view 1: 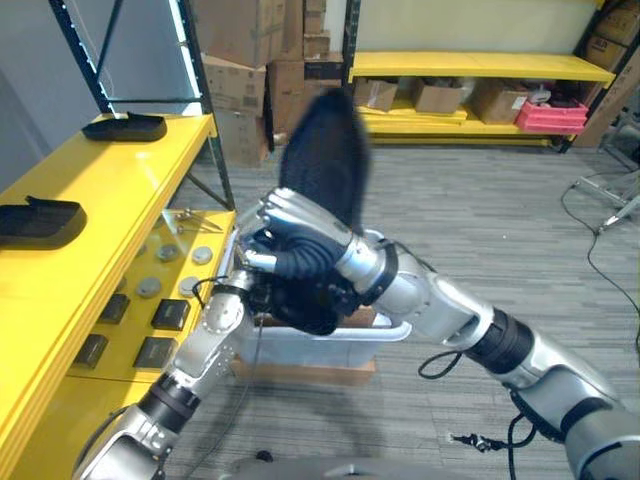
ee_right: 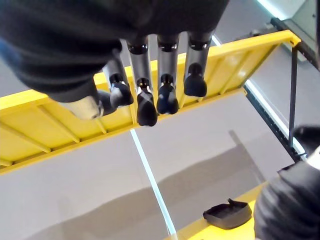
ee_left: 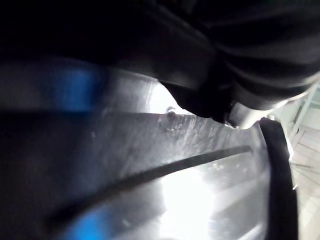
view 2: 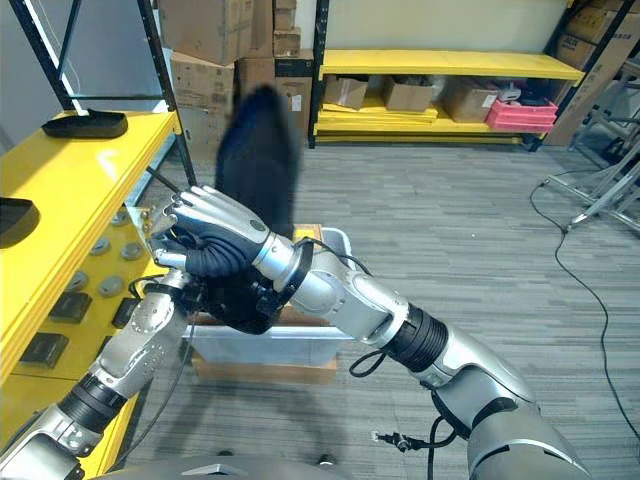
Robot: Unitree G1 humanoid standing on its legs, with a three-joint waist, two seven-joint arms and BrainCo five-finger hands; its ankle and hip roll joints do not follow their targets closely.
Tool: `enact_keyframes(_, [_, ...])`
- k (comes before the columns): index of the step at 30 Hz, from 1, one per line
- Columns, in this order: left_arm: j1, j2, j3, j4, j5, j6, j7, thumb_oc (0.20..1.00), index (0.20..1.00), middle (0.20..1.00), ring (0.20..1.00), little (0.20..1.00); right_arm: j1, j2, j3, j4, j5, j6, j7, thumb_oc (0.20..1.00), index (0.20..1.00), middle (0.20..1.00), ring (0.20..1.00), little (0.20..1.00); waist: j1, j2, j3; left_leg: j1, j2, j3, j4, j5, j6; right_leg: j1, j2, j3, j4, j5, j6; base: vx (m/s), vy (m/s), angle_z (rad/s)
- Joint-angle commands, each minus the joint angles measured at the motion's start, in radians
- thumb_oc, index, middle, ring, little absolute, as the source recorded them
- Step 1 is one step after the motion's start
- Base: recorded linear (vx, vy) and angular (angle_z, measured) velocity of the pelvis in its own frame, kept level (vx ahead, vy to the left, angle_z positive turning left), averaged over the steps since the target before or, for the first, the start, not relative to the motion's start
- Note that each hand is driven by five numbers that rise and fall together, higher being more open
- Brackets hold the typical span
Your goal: Move parts from the plastic box to the shelf.
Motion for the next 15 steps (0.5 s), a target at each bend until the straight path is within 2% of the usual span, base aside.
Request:
enact_keyframes(1, [-0.151, 0.003, 0.027, -0.011, 0.157, -0.084, 0.052, 0.2, 0.2, 0.2, 0.2, 0.2, -0.06, -0.025, -0.001, -0.004, 0.055, -0.035, -0.019, 0.304, 0.304, 0.304, 0.304, 0.304, 0.019, -0.018, 0.022, 0.042, 0.074, 0.013, -0.001, -0.118, -0.067, 0.079, -0.095, -0.034, 0.001, -0.129, 0.091, 0.0, 0.0, 0.0])
enact_keyframes(2, [-0.147, 0.009, 0.035, -0.008, 0.199, -0.083, 0.068, 0.2, 0.2, 0.2, 0.2, 0.2, -0.05, -0.025, -0.01, -0.005, 0.059, -0.04, -0.023, 1.0, 1.0, 1.0, 1.0, 1.0, 0.018, -0.019, 0.021, 0.043, 0.074, 0.013, -0.001, -0.119, -0.067, 0.079, -0.094, -0.034, 0.001, -0.13, 0.092, 0.0, 0.0, 0.0])
enact_keyframes(4, [-0.12, 0.019, 0.074, 0.0, 0.272, -0.066, 0.1, 0.2, 0.2, 0.2, 0.2, 0.2, -0.014, -0.025, -0.04, -0.005, 0.066, -0.04, -0.035, 1.0, 1.0, 1.0, 1.0, 1.0, 0.017, -0.019, 0.022, 0.043, 0.074, 0.014, -0.001, -0.118, -0.067, 0.079, -0.093, -0.033, 0.001, -0.13, 0.092, 0.0, 0.0, 0.0])
enact_keyframes(6, [-0.077, 0.05, 0.14, 0.022, 0.466, -0.027, 0.161, 0.2, 0.2, 0.2, 0.2, 0.2, 0.074, -0.029, -0.115, -0.016, 0.093, -0.053, -0.056, 1.0, 1.0, 1.0, 1.0, 1.0, 0.012, -0.019, 0.023, 0.043, 0.075, 0.017, -0.001, -0.119, -0.067, 0.076, -0.093, -0.031, 0.001, -0.13, 0.092, 0.0, 0.0, 0.0])
enact_keyframes(9, [-0.022, 0.085, 0.223, 0.039, 0.639, -0.004, 0.244, 0.2, 0.2, 0.2, 0.2, 0.2, 0.194, -0.029, -0.223, -0.051, 0.148, -0.073, -0.067, 1.0, 1.0, 1.0, 1.0, 1.0, 0.004, -0.02, 0.024, 0.044, 0.076, 0.021, -0.001, -0.122, -0.067, 0.074, -0.093, -0.028, 0.001, -0.13, 0.094, 0.0, 0.0, 0.0])
enact_keyframes(12, [0.034, 0.111, 0.306, 0.063, 0.784, 0.015, 0.312, 0.2, 0.2, 0.2, 0.2, 0.2, 0.338, 0.018, -0.349, -0.074, 0.294, -0.087, -0.038, 1.0, 1.0, 1.0, 1.0, 1.0, -0.007, -0.02, 0.027, 0.044, 0.075, 0.03, -0.001, -0.126, -0.066, 0.07, -0.094, -0.026, 0.001, -0.128, 0.096, 0.0, 0.001, -0.02])
enact_keyframes(15, [0.117, 0.137, 0.385, 0.047, 0.875, 0.007, 0.341, 0.2, 0.2, 0.2, 0.2, 0.2, 0.503, 0.089, -0.47, -0.057, 0.399, -0.102, -0.027, 1.0, 1.0, 1.0, 1.0, 1.0, -0.017, -0.019, 0.027, 0.04, 0.075, 0.038, -0.001, -0.129, -0.066, 0.062, -0.096, -0.018, 0.001, -0.126, 0.097, 0.01, -0.002, -0.08])
